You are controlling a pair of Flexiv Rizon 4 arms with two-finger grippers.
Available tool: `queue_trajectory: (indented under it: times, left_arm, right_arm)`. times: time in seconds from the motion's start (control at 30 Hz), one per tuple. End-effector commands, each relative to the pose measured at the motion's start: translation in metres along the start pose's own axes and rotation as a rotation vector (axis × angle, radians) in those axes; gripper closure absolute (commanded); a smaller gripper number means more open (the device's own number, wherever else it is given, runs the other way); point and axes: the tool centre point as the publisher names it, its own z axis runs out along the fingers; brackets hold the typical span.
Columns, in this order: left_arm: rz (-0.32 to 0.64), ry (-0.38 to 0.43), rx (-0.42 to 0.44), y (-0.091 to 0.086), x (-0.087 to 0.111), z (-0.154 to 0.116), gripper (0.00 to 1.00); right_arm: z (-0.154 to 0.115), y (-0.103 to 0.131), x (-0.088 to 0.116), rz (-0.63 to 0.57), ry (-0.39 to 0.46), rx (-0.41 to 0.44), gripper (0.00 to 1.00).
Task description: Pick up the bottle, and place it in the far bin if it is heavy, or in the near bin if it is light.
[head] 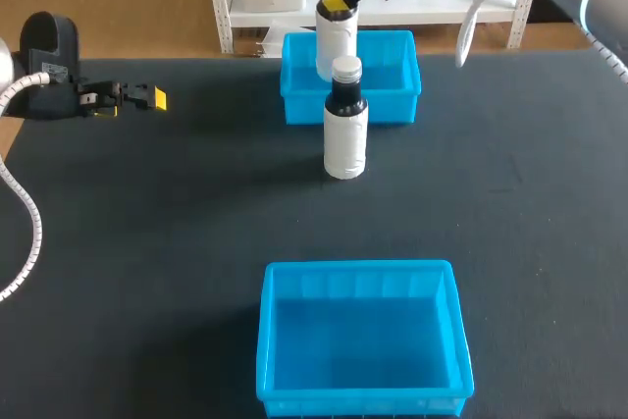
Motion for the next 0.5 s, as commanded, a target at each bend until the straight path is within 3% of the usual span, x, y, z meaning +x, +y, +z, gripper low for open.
queue_trajectory:
  times: [0.03,0.5]
  left_arm:
    - [0.000,0.000,0.000,0.000,0.000,0.000,0.00]
    - [0.000,0.000,0.000,0.000,0.000,0.000,0.00]
  right_arm:
    - [0.013,-0.017,-0.005,-0.002,0.002,-0.202,1.00]
    - [0.035,-0.020,0.005,0.021,-0.012,-0.241,1.00]
